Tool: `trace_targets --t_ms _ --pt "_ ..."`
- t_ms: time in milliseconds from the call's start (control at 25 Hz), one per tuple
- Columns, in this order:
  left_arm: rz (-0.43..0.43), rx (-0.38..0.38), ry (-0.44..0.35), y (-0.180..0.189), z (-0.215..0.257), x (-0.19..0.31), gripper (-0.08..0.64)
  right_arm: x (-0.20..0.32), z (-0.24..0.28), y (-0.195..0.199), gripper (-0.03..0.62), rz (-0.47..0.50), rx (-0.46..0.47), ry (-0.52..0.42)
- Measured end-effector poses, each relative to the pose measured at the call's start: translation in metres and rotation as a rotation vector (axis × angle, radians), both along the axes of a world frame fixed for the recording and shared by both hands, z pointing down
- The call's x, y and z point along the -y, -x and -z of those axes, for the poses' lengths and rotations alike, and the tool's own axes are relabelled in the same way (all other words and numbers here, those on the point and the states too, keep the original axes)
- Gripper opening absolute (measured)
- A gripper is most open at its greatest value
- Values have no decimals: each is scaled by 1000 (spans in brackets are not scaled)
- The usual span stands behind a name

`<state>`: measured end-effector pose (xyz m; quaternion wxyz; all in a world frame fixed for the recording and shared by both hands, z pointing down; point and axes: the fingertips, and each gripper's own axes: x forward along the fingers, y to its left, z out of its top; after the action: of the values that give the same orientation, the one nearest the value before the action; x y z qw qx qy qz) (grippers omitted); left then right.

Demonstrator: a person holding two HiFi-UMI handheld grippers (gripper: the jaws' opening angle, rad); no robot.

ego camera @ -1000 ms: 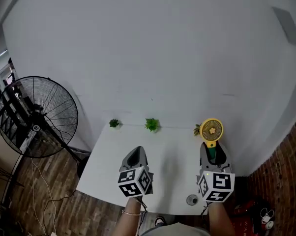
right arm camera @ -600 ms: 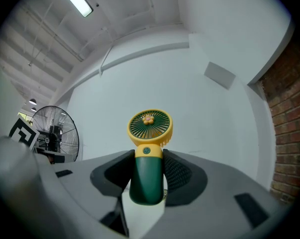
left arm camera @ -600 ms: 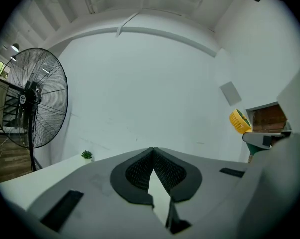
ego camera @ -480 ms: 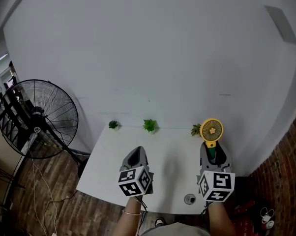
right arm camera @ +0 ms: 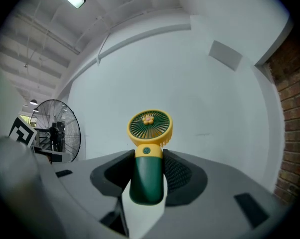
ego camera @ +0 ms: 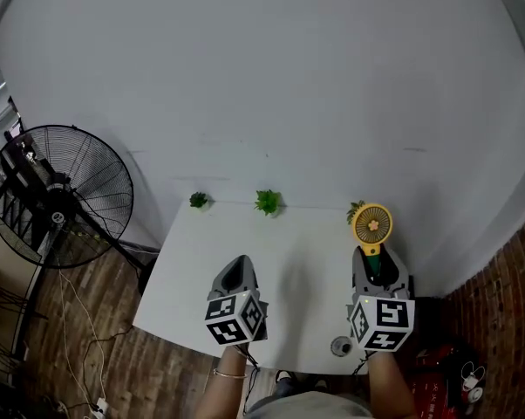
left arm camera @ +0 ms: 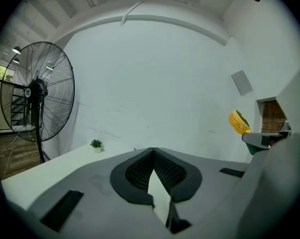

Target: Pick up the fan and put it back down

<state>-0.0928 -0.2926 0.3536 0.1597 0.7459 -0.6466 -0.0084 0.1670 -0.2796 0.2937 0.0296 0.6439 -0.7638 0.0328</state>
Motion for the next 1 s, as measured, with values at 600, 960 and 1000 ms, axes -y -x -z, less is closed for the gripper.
trace_targets --t_ms 600,960,1000 --pt "10 -13 257 21 -112 24 6 47 -130 24 178 28 25 316" --pt "-7 -8 397 23 -174 18 6 51 -199 34 178 36 40 464" --pt "-13 -4 404 21 -178 18 6 51 -205 35 178 37 41 478"
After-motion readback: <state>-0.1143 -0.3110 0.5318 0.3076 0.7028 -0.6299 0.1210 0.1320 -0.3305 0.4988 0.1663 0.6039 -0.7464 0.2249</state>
